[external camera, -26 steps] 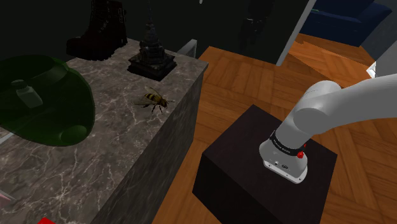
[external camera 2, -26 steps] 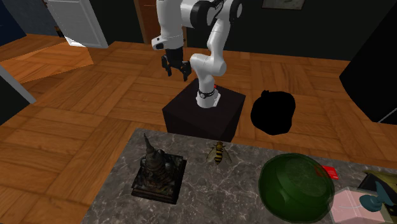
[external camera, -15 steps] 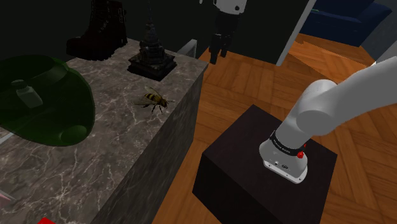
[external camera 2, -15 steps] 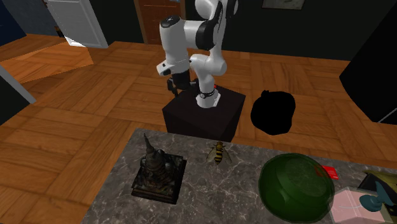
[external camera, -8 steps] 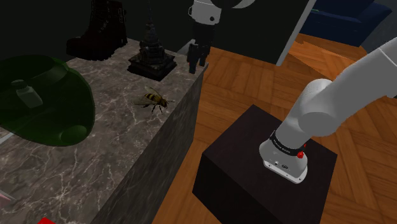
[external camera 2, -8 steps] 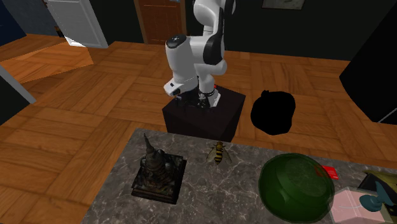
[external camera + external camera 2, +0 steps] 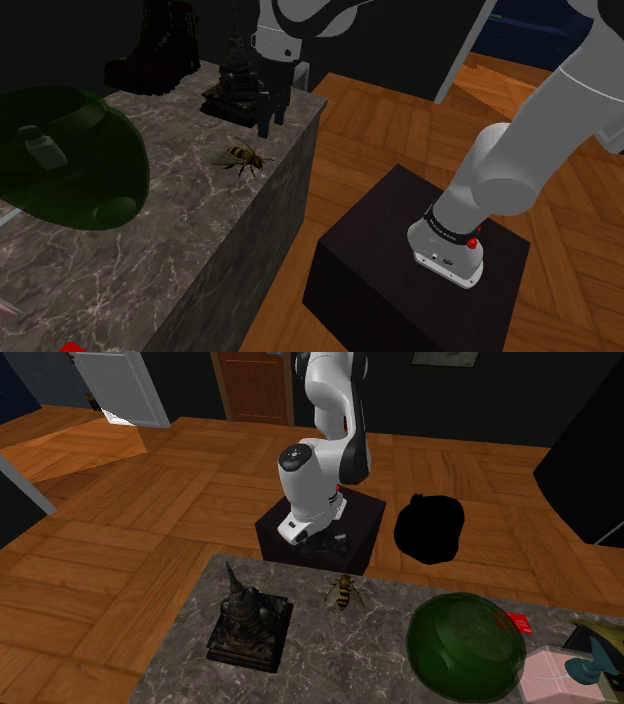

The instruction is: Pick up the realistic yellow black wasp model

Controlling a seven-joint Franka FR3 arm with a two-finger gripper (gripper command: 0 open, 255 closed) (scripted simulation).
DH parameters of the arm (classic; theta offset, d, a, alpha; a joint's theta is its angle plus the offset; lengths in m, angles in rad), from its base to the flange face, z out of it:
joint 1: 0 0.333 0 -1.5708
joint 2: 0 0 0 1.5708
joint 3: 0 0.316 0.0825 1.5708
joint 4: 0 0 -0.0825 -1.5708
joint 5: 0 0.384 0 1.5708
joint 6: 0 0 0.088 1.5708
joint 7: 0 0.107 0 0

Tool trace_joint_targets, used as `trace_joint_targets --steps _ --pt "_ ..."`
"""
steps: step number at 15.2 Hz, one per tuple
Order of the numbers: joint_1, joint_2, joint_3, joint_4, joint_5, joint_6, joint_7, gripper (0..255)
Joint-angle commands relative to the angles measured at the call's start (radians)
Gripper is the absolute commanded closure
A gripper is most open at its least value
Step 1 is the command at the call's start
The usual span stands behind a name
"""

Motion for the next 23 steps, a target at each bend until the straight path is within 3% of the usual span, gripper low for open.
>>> trace_joint_targets --steps 1,5,14,15,23 --pt "0.018 0.055 0.017 0.038 0.014 0.020 -0.007 0" --pt "0.045 0.149 0.044 0.112 0.029 0.042 -0.017 0" --pt "0.049 0.193 0.047 0.060 0.036 0.136 -0.040 0" --pt "0.049 0.194 0.047 0.063 0.035 0.135 -0.039 255" --pt "0.049 0.194 0.047 0.062 0.036 0.136 -0.039 255"
